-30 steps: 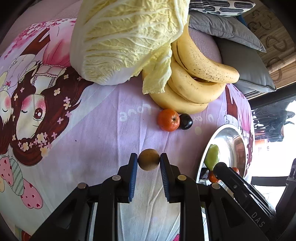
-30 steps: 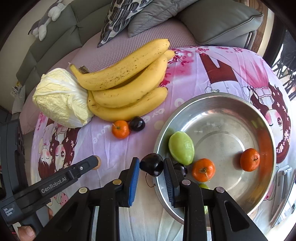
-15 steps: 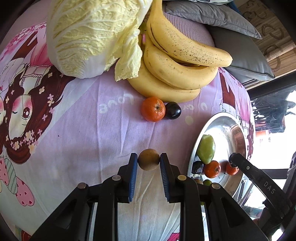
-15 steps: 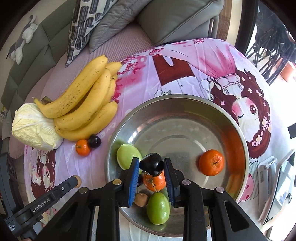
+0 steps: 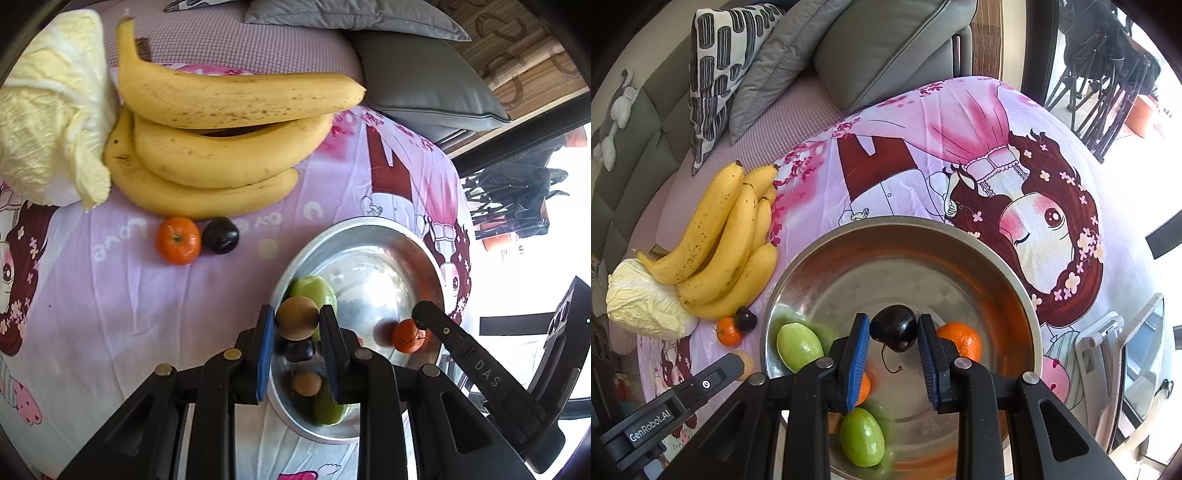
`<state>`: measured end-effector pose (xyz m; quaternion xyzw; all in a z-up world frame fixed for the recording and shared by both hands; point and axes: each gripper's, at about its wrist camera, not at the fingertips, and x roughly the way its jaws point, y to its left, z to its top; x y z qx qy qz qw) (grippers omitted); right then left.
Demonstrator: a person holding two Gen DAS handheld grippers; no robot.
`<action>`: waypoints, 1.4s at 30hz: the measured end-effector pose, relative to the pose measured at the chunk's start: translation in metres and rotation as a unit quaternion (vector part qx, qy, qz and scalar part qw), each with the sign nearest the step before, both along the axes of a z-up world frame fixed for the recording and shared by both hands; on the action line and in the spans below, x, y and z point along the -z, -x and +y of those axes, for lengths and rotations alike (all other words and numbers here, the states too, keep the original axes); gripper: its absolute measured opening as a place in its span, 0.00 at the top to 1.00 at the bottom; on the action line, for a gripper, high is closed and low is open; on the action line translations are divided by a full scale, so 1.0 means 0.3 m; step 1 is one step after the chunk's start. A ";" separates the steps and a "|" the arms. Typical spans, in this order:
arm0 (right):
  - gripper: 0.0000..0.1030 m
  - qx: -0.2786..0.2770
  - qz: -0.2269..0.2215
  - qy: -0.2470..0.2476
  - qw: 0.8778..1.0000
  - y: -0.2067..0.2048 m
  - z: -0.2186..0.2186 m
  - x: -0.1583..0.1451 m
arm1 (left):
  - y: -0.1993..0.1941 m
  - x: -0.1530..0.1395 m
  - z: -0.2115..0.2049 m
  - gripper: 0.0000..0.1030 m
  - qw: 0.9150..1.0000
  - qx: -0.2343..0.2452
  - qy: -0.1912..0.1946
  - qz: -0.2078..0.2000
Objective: Organize fruits
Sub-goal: 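Lift the kiwi and cherry and carry both over the steel bowl, then lower the kiwi and cherry into the bowl and open both tools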
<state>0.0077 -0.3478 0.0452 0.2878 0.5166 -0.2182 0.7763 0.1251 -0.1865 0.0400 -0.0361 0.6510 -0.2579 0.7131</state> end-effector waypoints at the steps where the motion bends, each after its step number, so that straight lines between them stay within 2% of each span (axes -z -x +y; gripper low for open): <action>1: 0.72 0.000 0.001 0.000 1.000 -0.002 -0.003 0.004 | 0.004 -0.004 -0.019 0.75 1.000 0.006 -0.001 0.000; 13: 0.72 -0.010 0.022 -0.015 1.000 -0.032 -0.040 0.079 | 0.009 -0.004 -0.152 0.75 0.998 0.045 -0.054 -0.004; 22: 0.72 -0.015 0.025 -0.013 1.000 -0.037 -0.053 0.086 | 0.000 0.028 -0.191 0.75 0.996 0.042 -0.074 0.001; 42: 0.71 -0.005 0.039 -0.020 0.999 -0.043 -0.054 0.117 | -0.009 0.059 -0.212 0.75 0.996 0.038 -0.077 0.015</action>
